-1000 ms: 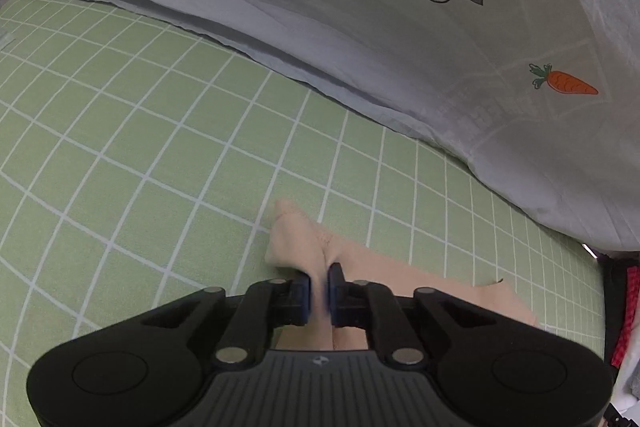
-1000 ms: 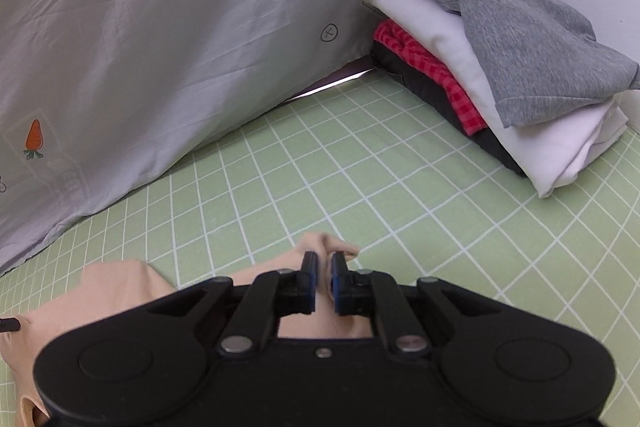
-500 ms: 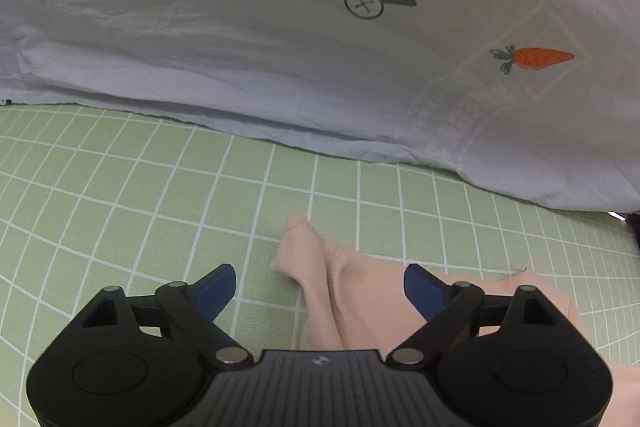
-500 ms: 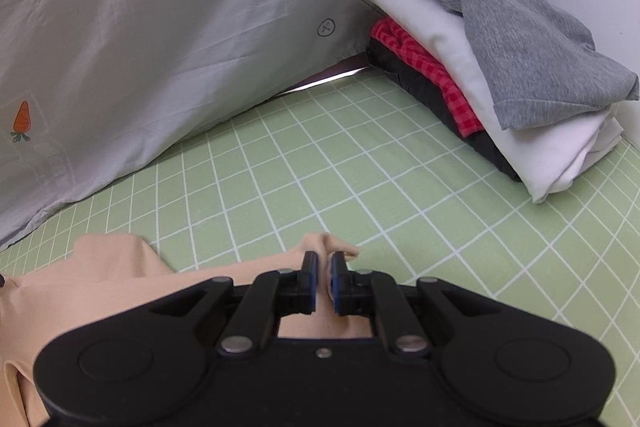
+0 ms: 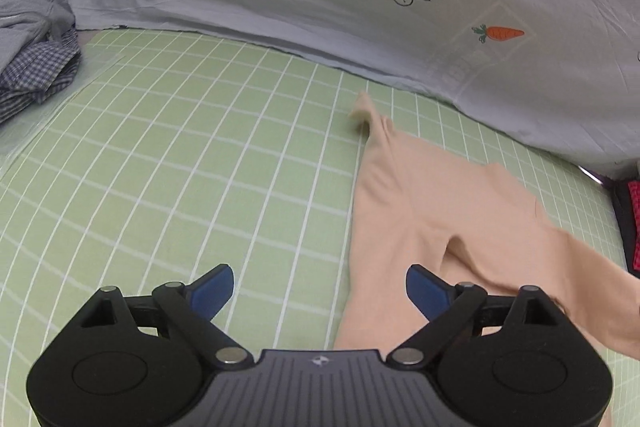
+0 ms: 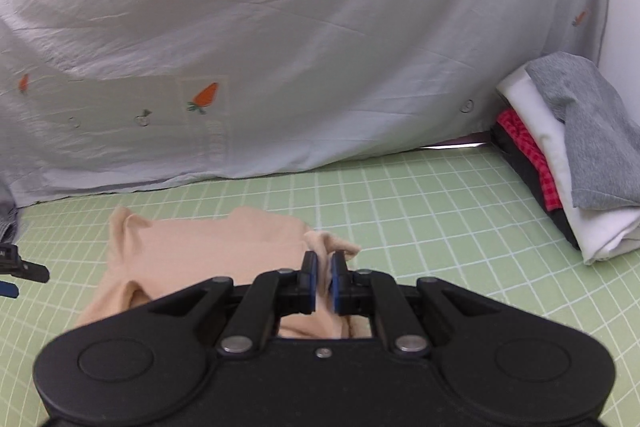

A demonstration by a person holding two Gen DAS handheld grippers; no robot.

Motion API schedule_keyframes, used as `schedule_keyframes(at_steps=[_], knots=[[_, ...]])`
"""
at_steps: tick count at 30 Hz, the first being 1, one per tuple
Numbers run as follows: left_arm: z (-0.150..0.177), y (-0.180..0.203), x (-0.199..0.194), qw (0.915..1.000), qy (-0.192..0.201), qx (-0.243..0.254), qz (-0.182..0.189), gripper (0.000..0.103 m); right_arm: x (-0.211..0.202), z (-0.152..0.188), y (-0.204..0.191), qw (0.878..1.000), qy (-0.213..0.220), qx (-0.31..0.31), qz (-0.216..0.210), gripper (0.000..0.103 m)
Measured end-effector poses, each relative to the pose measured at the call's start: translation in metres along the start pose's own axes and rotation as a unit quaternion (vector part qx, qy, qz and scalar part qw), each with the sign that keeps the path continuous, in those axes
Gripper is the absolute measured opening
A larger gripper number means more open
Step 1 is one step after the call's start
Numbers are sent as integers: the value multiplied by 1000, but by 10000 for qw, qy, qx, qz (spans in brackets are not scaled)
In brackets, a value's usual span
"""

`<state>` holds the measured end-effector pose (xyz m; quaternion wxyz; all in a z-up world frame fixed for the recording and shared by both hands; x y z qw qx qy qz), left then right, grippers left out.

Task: Fold clothes

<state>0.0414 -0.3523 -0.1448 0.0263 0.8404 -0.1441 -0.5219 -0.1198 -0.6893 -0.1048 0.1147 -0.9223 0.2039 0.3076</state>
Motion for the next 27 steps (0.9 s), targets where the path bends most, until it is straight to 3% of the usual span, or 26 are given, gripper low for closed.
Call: schedule_keyframes(at_steps=[5,8,11,13,18,19,20,21,27], knots=[[62,-14,-23,9995,-271,154,-91,93,-31,52,-54,9972,-351,-294,-598,7],[85,-19,-30,9987,-372,281,-200,93,-43,96,-78,9921,-822,-304,-896,7],[103,-23,-36,9979,-459,353,-290,93,-50,134,-90,9860,-1380,-305,-883,8],[113,-24,-38,9975,-506,356,-329,93,-57,145,-91,9844,-1524,-293,-825,18],[132,-13,-38,9967,-557,473,-341,93,-76,147,-65,9904,-1327,16,-394,76],[135,-8,-38,9965,-557,527,-344,94,-76,148,-57,9911,-1314,59,-214,84],[137,-3,-37,9962,-551,574,-343,94,-77,148,-48,9915,-1294,112,-27,98],[138,2,-37,9961,-536,615,-335,94,-77,149,-38,9916,-1273,166,154,103],[132,35,-34,9955,-422,804,-256,98,-82,144,22,9887,-1130,556,811,103]])
Point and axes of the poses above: each gripper's, at about its wrist camera, not at the fingertips, and x roughly the way its jaws point, y to its right, z to its underside, the point moved 8 cm from there along x, roughly the way its jaws point, and after that the axes turned 3 degrees about -y, right-handed, at the moved point
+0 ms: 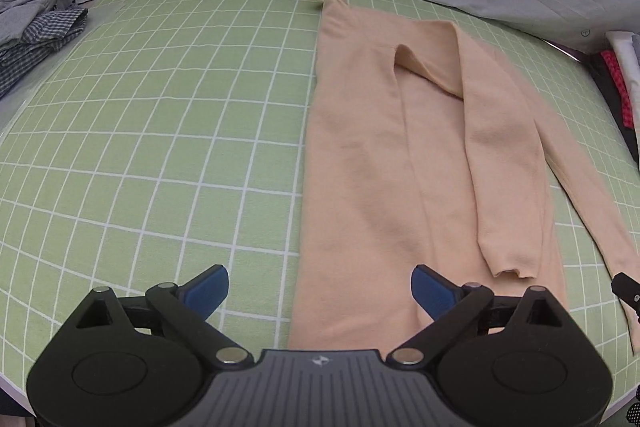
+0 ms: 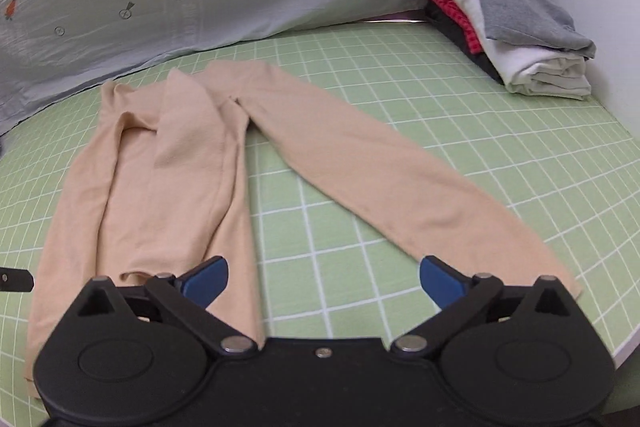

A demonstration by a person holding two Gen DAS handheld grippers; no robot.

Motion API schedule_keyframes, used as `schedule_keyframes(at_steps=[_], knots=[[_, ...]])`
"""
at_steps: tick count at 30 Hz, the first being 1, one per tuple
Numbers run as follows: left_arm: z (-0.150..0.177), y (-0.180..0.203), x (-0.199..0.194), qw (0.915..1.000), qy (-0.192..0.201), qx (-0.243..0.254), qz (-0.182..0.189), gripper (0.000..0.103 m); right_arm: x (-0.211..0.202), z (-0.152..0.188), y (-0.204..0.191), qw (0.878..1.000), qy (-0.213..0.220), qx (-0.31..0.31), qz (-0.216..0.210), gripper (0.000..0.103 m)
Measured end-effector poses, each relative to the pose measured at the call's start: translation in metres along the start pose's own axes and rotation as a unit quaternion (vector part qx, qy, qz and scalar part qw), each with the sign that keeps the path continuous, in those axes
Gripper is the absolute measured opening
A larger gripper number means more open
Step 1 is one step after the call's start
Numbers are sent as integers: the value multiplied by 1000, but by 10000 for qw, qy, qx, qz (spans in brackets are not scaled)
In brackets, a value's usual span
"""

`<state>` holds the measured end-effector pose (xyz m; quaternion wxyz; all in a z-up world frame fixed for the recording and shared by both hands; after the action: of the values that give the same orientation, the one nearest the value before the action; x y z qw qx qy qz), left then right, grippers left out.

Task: Fold clothes

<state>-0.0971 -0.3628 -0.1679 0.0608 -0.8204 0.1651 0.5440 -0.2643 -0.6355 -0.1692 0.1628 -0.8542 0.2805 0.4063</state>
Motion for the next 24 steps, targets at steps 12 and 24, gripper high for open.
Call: schedule_keyframes(at_steps=[12,24], knots=[[-54,78,37,9985,-83,525,109,98,35,-30,59,9985,-146,394,348,103],[-63,153,68,9854,-327,1511,709,51,82,-46,98,9942,-535,648,668,103]])
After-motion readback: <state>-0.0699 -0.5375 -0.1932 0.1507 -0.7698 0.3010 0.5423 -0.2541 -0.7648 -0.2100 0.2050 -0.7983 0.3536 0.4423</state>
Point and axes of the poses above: each gripper's, at about its wrist camera, not at the fingertips, and x roughly the way its jaws point, y to its right, z to its underside, the point moved 8 cm from there along x, roughly the way its jaws point, and after that the axes turned 3 degrees about -y, right-handed, at the moved point
